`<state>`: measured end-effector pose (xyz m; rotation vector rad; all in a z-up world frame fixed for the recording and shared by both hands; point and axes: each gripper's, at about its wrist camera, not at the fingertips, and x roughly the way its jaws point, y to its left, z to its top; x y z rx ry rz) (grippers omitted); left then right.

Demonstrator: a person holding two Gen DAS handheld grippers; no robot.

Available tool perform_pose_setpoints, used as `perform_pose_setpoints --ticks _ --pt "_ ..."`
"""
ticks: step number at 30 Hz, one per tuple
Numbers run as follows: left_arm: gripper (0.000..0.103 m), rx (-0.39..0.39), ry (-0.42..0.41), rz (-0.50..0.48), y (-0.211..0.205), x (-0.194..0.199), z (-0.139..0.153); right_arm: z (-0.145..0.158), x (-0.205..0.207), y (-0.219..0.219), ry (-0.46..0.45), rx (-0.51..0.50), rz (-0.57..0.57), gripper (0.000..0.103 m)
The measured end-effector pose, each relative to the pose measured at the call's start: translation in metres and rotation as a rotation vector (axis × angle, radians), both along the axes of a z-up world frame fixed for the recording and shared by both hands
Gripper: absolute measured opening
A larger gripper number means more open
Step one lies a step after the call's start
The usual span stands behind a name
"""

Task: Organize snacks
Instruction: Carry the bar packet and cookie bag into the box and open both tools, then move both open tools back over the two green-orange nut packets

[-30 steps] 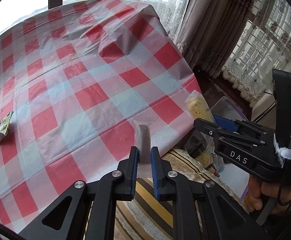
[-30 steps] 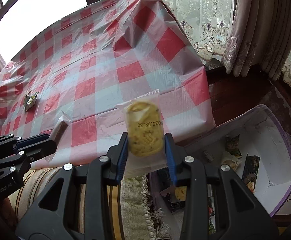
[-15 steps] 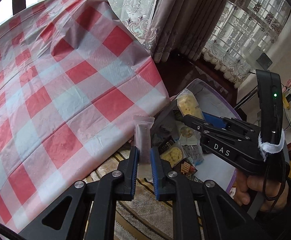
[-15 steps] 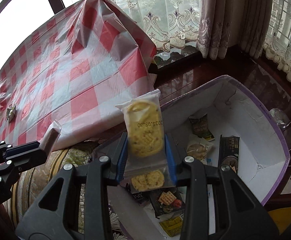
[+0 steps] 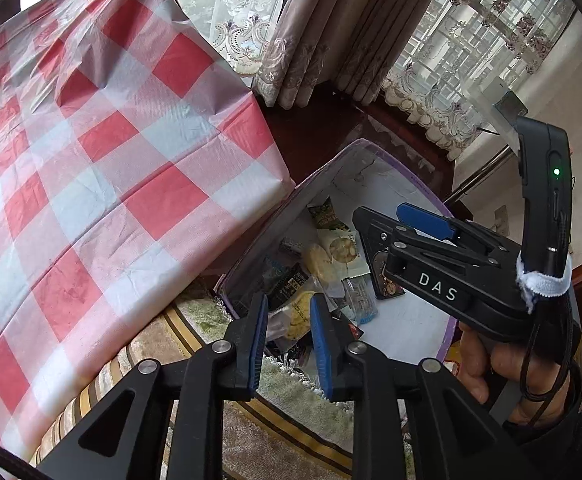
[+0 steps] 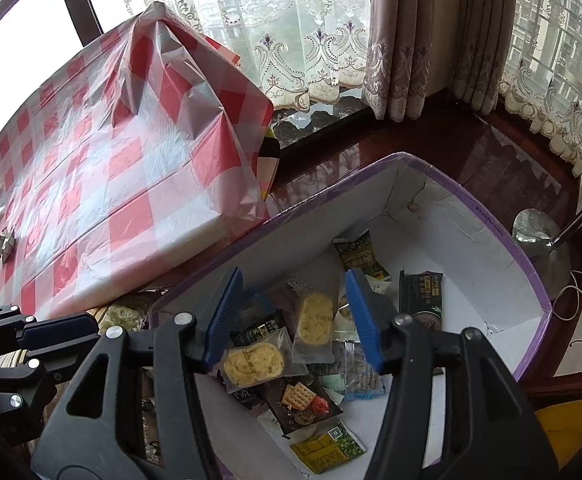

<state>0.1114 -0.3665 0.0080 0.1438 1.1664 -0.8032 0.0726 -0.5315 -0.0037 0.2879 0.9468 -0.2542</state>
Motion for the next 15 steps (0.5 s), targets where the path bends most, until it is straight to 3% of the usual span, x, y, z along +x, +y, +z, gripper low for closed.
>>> perform_pose_setpoints --ticks 2,4,10,13,15 --pt "0.041 -0.02 -0.001 0.027 0.006 0.002 0.003 0.001 0.001 0.002 0.004 0.0 0.003 0.06" --pt "0.048 -0.048 -0.007 0.062 0.013 0.004 0.007 0.003 0.002 0.006 0.006 0.0 0.009 0.061" --pt "0.051 -0.146 -0.09 0.156 0.044 0.012 0.023 0.015 0.009 0.026 -0.008 0.005 0.052 0.065" --pt "0.052 -0.145 -0.162 0.201 0.062 0.014 0.032 0.022 0.016 0.041 -0.029 0.01 0.08 0.065" --pt "0.052 -0.096 -0.22 0.246 0.074 0.017 0.036 0.029 0.022 0.055 -0.048 0.012 0.1 0.065"
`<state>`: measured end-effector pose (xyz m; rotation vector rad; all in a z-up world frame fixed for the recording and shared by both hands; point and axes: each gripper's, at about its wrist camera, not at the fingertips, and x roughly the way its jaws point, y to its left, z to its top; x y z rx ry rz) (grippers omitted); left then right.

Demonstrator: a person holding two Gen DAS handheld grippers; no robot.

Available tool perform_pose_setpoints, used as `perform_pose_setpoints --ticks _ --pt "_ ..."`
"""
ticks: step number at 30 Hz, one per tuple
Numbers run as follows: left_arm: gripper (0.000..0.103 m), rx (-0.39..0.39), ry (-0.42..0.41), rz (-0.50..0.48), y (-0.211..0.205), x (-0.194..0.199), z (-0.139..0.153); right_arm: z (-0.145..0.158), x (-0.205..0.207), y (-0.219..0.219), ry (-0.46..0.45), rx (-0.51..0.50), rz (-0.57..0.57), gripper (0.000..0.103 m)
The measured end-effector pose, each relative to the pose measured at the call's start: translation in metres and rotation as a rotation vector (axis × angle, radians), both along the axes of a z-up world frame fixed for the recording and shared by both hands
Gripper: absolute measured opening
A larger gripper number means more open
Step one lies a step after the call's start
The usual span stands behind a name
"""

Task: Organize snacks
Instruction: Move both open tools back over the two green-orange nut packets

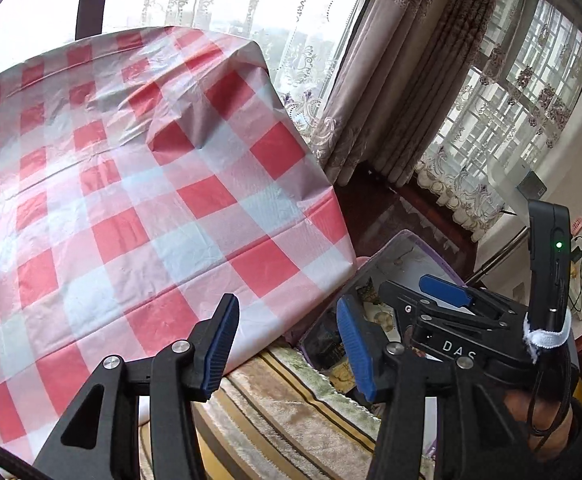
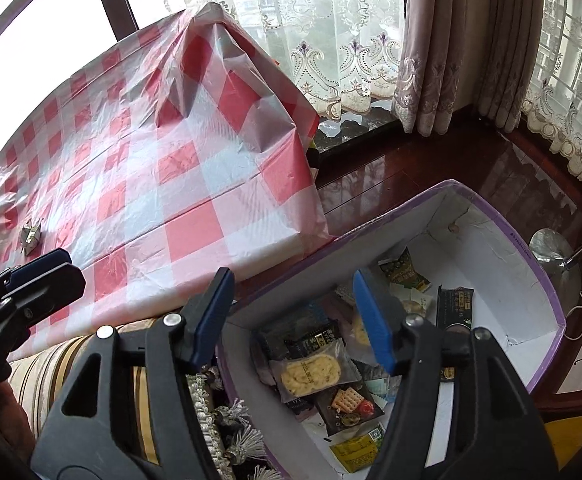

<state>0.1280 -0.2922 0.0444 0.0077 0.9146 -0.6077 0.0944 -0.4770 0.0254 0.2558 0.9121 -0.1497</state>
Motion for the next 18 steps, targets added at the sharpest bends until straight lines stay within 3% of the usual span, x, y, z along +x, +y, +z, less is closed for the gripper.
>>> perform_pose_setpoints --ticks 2,8,12,18 --pt "0.052 0.045 -0.04 0.051 0.016 0.005 0.004 0.007 0.007 0.016 -0.02 -0.009 0.026 0.065" --pt "0.052 0.043 -0.097 0.171 0.075 0.018 0.009 0.013 0.028 0.075 -0.04 -0.03 0.153 0.065" --pt "0.052 0.038 -0.076 0.257 0.122 0.033 0.002 0.01 0.039 0.118 -0.033 -0.013 0.249 0.065" --pt "0.052 0.029 -0.058 0.416 0.2 0.05 -0.011 0.005 0.053 0.17 -0.025 -0.065 0.374 0.065"
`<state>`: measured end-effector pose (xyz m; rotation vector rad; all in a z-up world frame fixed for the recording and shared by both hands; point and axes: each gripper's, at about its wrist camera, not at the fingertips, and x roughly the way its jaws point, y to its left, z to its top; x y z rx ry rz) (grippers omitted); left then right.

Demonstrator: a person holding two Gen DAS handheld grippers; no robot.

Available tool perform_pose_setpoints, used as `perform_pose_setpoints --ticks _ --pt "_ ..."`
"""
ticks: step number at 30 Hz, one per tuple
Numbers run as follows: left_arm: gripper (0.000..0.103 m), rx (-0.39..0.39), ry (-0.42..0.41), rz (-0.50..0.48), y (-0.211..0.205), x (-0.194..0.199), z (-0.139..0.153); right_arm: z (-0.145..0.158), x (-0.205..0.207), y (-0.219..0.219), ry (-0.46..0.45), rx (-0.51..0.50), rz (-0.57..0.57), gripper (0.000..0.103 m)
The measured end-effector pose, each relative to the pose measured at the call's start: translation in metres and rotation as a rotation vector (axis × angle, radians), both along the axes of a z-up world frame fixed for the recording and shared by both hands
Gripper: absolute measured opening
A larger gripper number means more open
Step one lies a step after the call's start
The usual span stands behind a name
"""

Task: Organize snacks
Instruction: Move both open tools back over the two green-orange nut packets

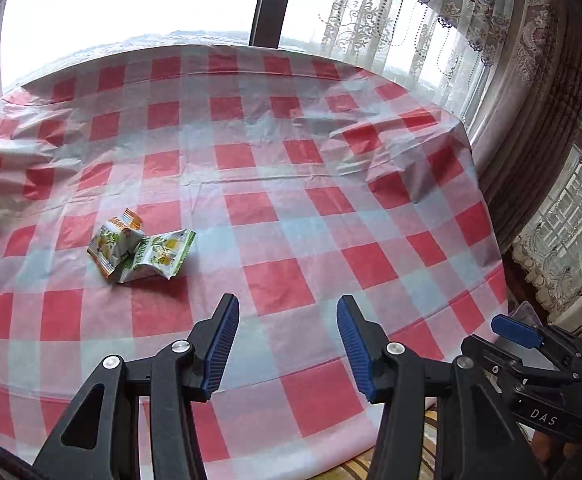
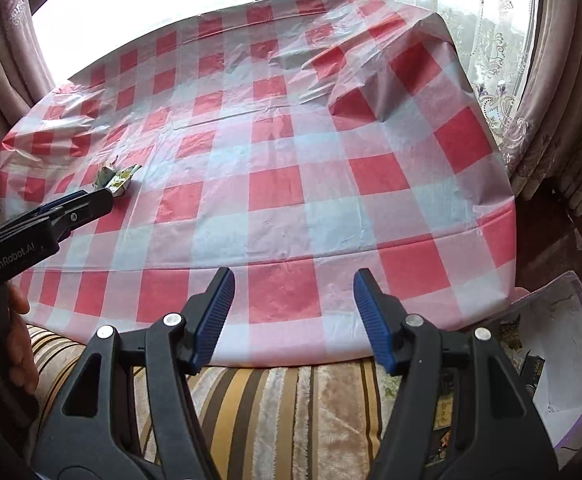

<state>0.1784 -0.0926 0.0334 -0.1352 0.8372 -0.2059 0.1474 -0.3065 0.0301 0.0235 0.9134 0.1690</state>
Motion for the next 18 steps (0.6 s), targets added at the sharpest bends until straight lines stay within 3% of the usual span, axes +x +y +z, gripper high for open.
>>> perform_pose_setpoints --ticks 8,18 --pt "0.052 0.03 0.039 0.164 0.074 0.027 -0.018 -0.004 0.02 0.044 -0.002 -0.036 0.087 0.065" --pt "0.052 0.093 0.066 0.169 0.103 0.067 -0.033 -0.007 0.044 0.095 -0.007 -0.072 0.186 0.065"
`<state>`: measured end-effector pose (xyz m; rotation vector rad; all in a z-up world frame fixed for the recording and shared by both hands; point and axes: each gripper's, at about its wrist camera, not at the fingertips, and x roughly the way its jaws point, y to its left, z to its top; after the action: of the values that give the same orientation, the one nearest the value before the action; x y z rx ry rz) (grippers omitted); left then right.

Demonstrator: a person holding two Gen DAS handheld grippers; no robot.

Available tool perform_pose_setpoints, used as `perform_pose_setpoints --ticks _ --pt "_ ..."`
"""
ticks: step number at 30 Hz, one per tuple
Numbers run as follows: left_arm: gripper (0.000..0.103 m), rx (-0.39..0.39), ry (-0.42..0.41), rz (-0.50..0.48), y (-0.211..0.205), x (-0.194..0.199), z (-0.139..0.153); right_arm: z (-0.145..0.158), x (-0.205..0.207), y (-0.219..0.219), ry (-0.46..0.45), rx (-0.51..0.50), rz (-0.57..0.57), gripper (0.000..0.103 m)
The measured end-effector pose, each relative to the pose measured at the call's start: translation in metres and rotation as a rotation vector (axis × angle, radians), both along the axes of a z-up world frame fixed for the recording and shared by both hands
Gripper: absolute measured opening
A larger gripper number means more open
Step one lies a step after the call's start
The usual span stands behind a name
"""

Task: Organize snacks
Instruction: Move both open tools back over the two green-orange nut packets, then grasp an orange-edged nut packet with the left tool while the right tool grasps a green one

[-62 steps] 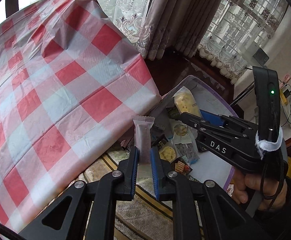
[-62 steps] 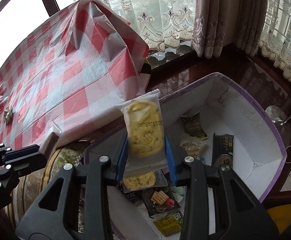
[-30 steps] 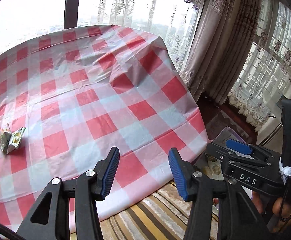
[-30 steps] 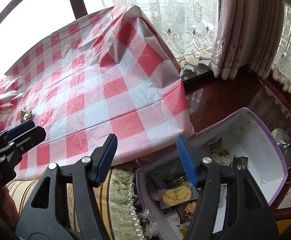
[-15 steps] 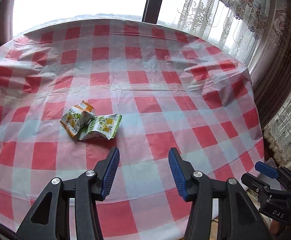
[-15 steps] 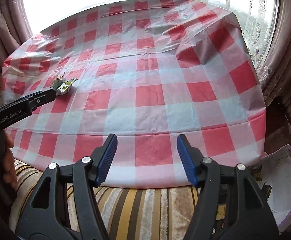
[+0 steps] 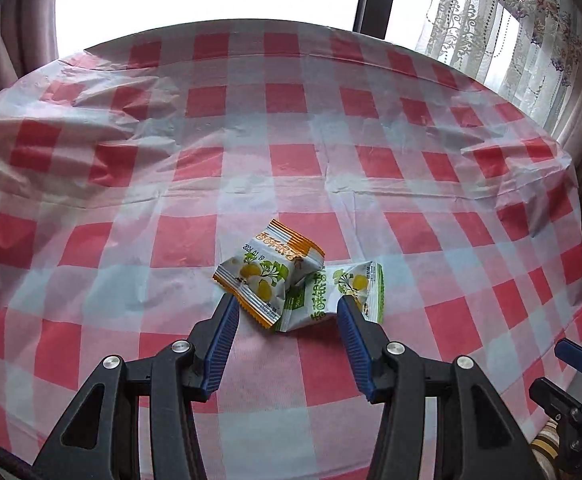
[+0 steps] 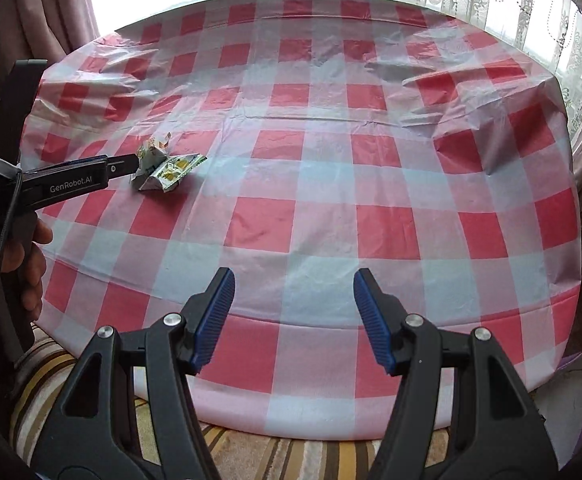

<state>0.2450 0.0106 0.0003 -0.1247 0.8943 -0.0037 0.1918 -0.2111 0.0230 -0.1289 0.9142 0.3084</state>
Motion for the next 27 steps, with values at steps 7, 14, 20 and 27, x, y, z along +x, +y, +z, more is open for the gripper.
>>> perform_pose_setpoints --ticks 7,14,20,27 --pt "0.053 0.013 0.018 -0.04 0.008 0.024 -0.014 0.0 0.018 0.033 -0.012 0.001 0.092 0.068" --pt "0.053 -0.052 0.004 -0.109 0.017 0.047 -0.026 0.001 0.037 0.068 -0.052 -0.032 0.188 0.074" --pt "0.042 -0.097 -0.007 -0.138 0.028 0.059 -0.034 -0.004 0.053 0.09 -0.069 -0.064 0.25 0.076" --pt "0.037 -0.128 -0.018 -0.119 0.04 0.057 -0.035 -0.011 0.068 0.121 -0.09 -0.096 0.356 0.079"
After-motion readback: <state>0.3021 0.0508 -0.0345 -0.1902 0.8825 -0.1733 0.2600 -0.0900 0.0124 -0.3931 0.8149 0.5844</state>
